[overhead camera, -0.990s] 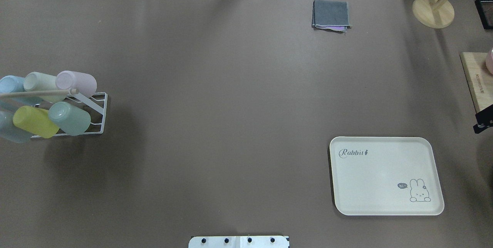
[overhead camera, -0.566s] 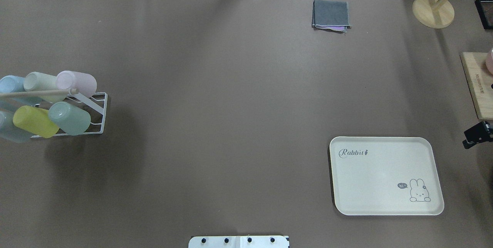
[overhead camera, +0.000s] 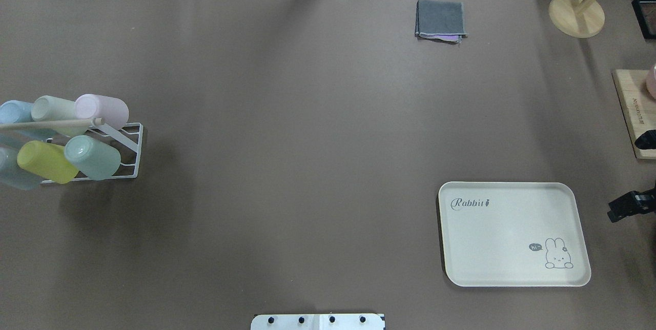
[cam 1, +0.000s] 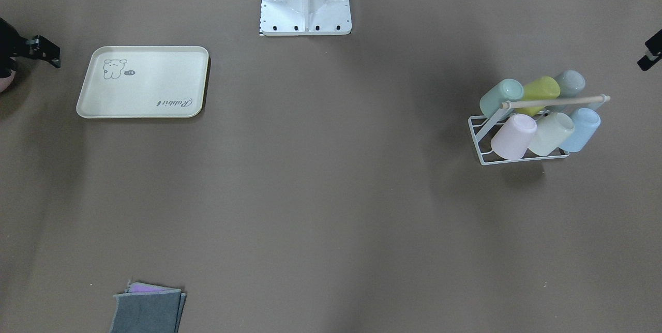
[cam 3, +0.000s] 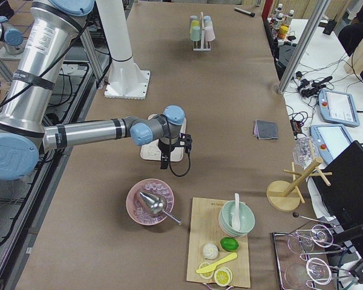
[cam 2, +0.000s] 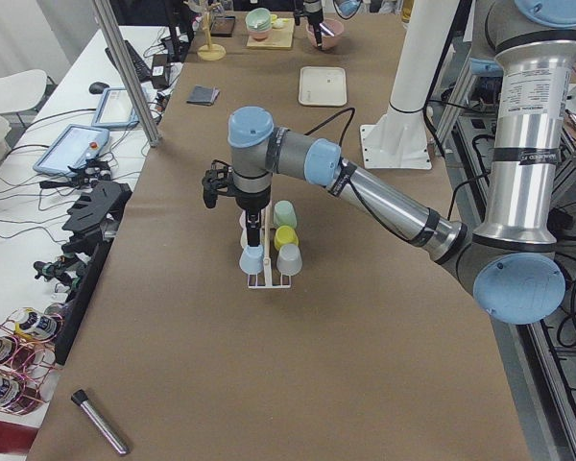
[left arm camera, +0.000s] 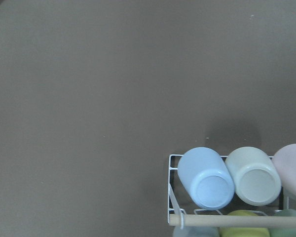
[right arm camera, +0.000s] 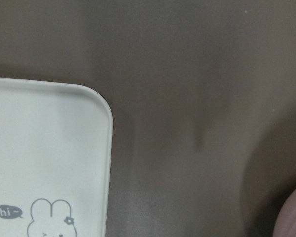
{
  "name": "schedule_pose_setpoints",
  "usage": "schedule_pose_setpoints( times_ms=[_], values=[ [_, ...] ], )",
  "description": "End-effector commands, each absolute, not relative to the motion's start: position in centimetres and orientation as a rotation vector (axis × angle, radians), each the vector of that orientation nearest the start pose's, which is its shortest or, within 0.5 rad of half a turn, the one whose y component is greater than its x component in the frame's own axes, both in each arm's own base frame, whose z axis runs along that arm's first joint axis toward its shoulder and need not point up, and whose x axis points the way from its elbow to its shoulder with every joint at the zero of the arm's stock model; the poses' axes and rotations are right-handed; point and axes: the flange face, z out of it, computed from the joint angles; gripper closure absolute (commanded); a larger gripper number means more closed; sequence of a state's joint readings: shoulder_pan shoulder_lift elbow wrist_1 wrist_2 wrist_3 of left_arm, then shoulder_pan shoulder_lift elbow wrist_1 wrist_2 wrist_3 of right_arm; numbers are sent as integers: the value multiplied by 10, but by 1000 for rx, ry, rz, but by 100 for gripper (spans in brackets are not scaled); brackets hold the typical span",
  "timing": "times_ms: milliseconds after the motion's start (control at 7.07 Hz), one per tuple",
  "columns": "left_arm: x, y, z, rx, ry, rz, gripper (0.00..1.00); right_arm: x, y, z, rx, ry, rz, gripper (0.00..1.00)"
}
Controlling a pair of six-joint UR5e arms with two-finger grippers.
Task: Pick up and place green cup on tray
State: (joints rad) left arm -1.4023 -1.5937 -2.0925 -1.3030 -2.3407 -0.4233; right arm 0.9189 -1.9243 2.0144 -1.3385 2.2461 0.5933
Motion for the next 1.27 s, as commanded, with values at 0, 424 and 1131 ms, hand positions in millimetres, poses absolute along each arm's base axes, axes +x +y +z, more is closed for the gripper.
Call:
schedule_pose_setpoints(
  times_ms=[0, 424, 1131],
  values=[
    [66, -445, 389, -23, 835, -171, 2, -191, -337, 551, -155, -736, -89, 1],
    [142, -415, 346, -66, 878, -180, 2, -230, -330, 550, -178, -720, -12, 1],
    [227, -364, 304, 66, 807, -64, 2, -246, -321, 578, -181, -726, -54, 37]
  ],
)
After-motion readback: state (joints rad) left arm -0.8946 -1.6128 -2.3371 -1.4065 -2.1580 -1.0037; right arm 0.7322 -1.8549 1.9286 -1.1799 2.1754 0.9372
